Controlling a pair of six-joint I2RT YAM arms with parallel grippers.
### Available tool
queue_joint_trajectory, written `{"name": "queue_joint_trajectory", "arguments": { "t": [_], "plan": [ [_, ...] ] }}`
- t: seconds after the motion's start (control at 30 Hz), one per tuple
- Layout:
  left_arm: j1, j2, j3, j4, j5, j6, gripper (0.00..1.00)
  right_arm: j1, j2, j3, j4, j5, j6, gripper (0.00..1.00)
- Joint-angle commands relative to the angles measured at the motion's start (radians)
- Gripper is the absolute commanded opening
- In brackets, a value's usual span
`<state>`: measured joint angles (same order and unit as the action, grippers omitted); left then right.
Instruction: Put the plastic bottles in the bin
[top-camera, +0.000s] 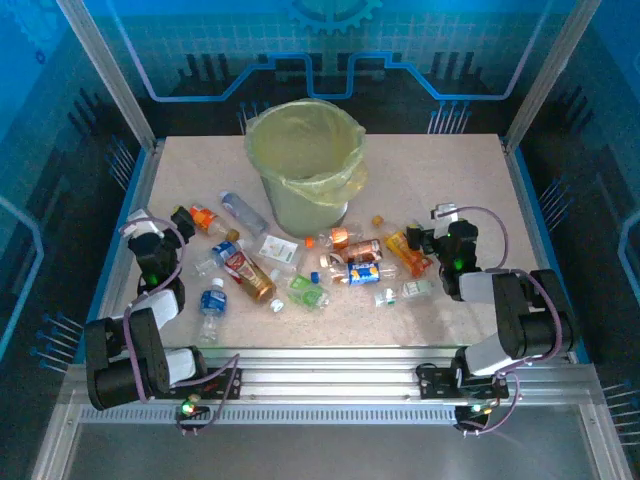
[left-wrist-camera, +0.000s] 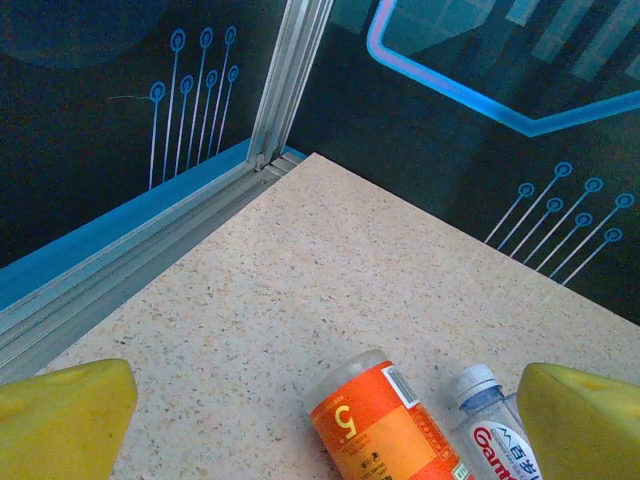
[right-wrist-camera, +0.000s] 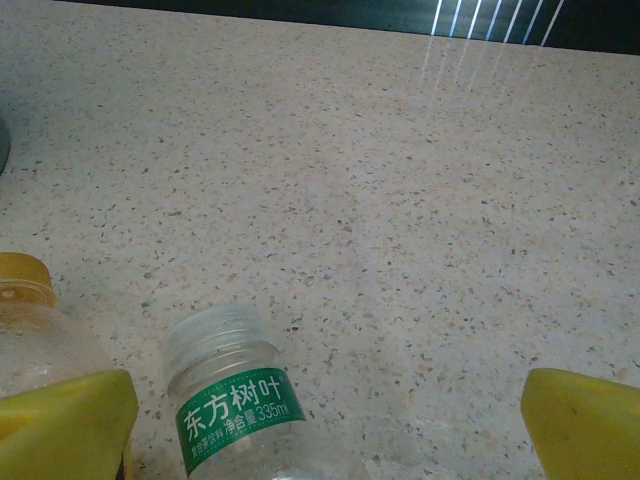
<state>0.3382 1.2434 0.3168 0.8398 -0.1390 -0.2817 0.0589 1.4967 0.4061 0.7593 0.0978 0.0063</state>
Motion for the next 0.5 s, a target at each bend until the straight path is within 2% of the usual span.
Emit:
{"name": "queue_joint_trajectory", "arguments": {
  "t": [0.0,0.47],
  "plan": [
    [0.007,-0.008,0.001,0.003,-0.019,-0.005,0.99,0.009,0.008,0.018,0.011,0.008,-0.008,1.00],
    [0.007,0.019,0.021,-0.009,-0.002,-0.025,0.99,0.009,0.008,0.019,0.011,0.007,-0.008,1.00]
  ]
}}
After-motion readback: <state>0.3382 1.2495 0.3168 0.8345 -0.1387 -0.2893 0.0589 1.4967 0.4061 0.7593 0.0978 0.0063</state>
